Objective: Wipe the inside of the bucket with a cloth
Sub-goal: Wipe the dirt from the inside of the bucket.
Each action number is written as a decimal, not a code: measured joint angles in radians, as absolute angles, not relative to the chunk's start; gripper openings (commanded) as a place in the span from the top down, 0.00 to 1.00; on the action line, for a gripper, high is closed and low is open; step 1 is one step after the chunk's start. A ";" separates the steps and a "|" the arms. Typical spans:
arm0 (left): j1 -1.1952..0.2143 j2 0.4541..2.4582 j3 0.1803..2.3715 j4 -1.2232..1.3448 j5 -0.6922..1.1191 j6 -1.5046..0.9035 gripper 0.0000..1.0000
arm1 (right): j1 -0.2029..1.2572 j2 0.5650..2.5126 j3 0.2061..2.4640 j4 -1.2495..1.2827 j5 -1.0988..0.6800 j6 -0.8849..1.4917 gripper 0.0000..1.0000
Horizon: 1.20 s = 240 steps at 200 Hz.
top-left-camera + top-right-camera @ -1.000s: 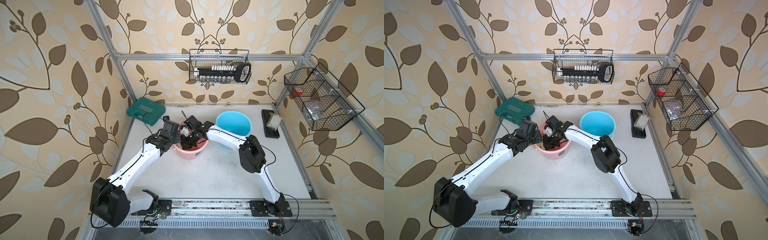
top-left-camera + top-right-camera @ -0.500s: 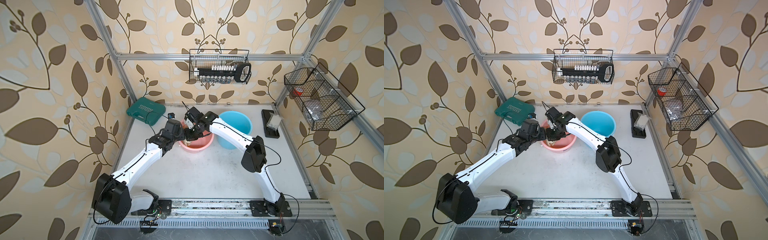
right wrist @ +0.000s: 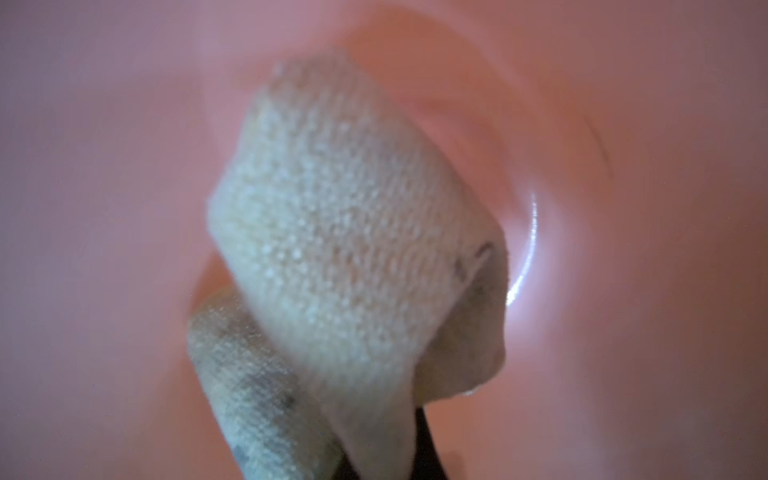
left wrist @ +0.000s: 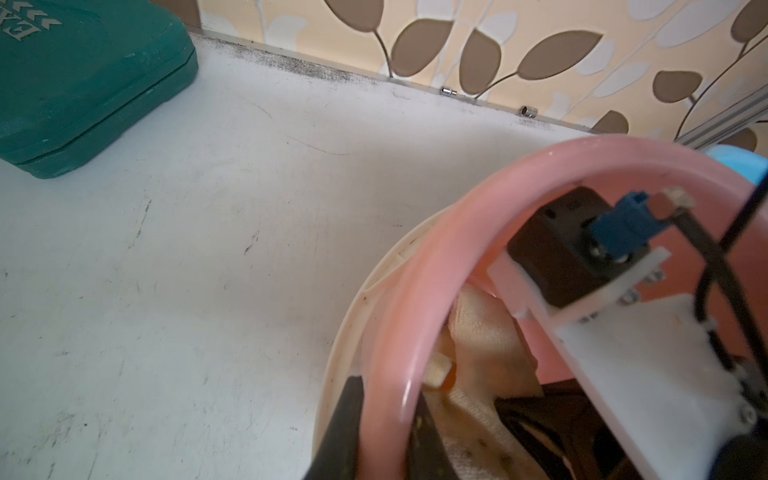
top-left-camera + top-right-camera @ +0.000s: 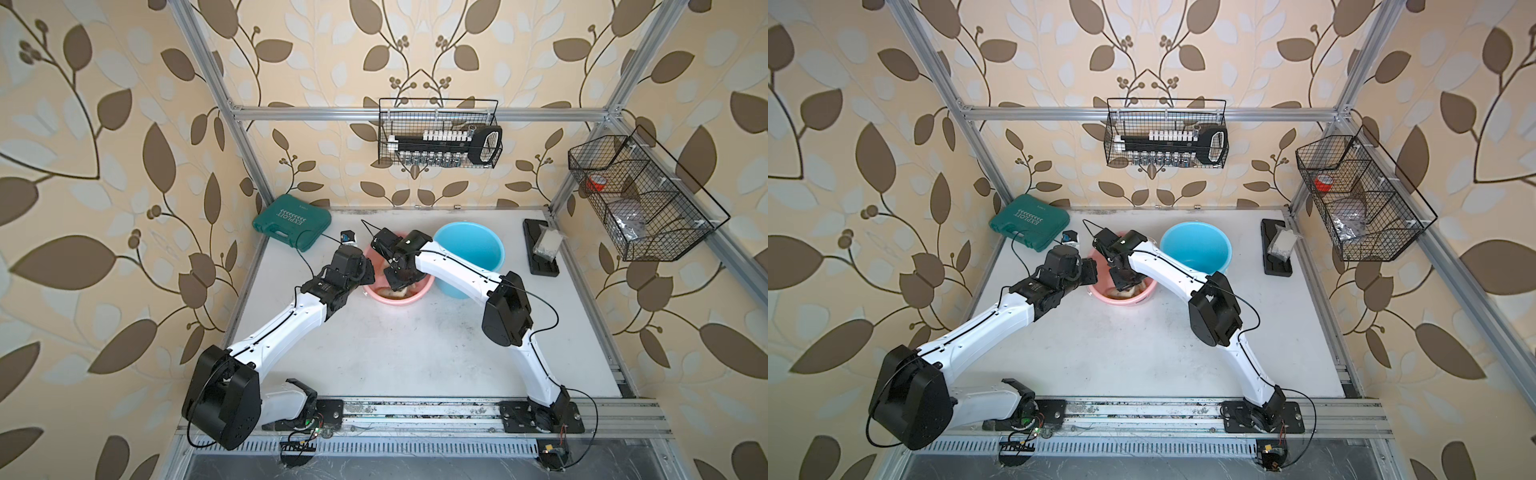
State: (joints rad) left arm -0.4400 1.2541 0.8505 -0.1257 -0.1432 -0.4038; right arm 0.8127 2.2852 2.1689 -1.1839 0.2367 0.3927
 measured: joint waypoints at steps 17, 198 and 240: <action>-0.443 1.252 0.850 -0.122 -0.146 -0.406 1.00 | 0.809 2.302 2.204 -1.224 0.260 0.386 1.00; -0.471 1.215 0.850 -0.133 -0.167 -0.487 1.00 | 0.740 2.536 2.338 -1.235 0.000 0.441 1.00; -0.465 1.210 0.852 -0.162 -0.201 -0.485 1.00 | 0.759 2.544 2.328 -1.137 -0.197 0.455 1.00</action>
State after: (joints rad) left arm -0.4648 1.2102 0.8516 -0.1616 -0.2008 -0.4854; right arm 0.7593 2.5439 2.3276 -1.1374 -0.1974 0.4545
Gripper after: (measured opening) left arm 0.154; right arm 0.050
